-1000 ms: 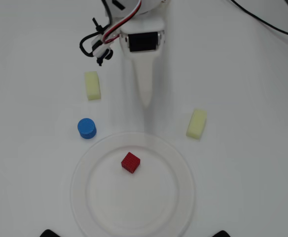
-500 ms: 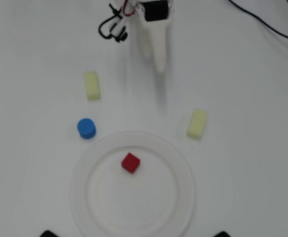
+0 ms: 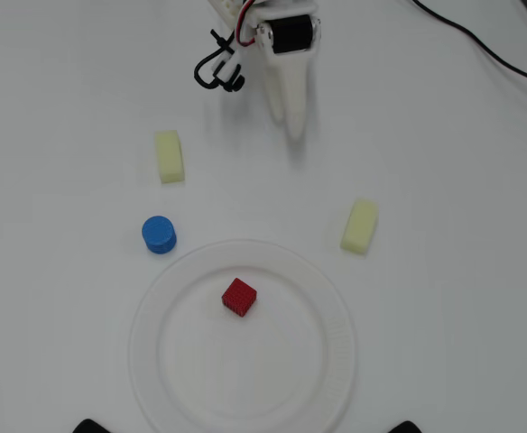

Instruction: Grasp a red block and put it in the dish.

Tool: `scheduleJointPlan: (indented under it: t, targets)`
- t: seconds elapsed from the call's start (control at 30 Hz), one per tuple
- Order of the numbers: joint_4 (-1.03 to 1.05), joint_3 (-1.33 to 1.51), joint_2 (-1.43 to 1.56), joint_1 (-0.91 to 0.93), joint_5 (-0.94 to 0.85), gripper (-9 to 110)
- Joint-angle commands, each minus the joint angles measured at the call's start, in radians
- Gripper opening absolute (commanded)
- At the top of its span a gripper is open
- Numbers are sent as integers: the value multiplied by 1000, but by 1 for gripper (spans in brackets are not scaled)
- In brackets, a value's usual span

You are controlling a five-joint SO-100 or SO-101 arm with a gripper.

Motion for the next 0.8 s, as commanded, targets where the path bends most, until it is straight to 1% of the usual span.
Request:
scheduleJointPlan:
  t: [0.0,0.1,0.23,0.27,0.5,0.77]
  targets:
    - [29,34,190,-6,15,21]
    - [38,43,190,12,32,16]
    - [52,55,190,12,67,1]
    - [52,63,190,12,67,0]
    - [49,106,187,95,31,0]
    - [46,146,186,112,29,0]
